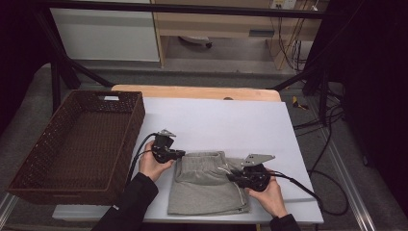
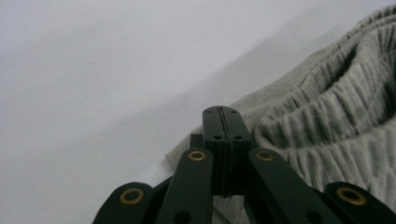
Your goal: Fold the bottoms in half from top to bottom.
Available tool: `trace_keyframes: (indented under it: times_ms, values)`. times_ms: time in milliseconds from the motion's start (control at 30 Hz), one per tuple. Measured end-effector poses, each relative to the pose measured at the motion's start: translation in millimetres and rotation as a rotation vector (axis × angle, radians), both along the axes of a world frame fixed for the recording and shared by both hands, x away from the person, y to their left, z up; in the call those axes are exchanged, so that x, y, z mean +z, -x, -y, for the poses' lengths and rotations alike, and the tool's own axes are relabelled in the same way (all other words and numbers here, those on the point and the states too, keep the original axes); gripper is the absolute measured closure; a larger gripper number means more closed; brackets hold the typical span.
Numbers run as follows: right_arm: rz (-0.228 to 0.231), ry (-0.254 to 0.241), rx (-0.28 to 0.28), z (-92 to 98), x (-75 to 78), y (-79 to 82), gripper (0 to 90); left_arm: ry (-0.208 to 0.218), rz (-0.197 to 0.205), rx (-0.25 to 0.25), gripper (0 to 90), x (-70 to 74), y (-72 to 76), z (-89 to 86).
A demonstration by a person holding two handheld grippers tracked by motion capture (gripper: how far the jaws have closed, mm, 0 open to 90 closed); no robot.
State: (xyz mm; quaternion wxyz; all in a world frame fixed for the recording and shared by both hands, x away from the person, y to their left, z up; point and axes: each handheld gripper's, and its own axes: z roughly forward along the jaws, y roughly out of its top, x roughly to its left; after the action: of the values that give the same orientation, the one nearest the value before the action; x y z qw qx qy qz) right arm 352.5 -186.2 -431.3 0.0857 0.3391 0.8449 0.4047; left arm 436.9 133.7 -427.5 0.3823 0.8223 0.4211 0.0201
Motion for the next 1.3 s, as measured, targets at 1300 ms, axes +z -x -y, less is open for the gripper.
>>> trace_keyframes:
  times_ms: [1300]
  values:
    - [0.061,-0.030,0.011,12.9,20.5,11.5,62.8,0.037,-0.006,-0.232,90.0,1.4,58.7,5.2]
